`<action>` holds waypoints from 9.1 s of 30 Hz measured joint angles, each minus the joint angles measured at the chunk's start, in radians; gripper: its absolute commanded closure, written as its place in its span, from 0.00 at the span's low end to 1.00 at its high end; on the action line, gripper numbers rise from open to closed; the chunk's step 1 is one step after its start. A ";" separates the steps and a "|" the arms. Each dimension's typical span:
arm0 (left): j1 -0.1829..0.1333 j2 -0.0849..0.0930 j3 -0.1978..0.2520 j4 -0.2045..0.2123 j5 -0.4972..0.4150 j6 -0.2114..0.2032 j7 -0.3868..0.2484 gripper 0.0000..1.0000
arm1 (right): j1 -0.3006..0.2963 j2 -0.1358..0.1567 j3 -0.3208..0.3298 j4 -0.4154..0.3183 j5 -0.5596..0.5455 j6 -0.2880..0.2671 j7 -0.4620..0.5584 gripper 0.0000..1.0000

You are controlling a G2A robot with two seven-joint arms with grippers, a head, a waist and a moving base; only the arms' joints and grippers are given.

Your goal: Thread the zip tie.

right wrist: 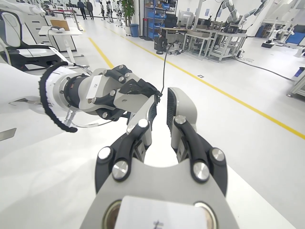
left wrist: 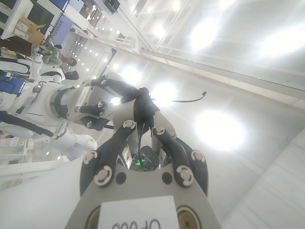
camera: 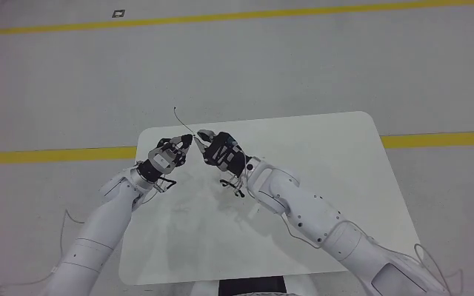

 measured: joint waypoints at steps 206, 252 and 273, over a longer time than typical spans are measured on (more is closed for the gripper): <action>0.000 0.001 -0.002 -0.012 0.041 -0.029 0.030 1.00 | -0.150 -0.073 0.263 -0.086 -0.192 -0.127 0.141 0.00; 0.044 0.016 -0.026 -0.136 0.494 -0.197 0.236 1.00 | 0.027 -0.093 0.194 -0.090 0.195 -0.167 0.617 0.73; 0.044 0.016 -0.026 -0.136 0.494 -0.197 0.236 1.00 | 0.043 -0.100 0.171 -0.072 0.166 -0.142 0.600 0.92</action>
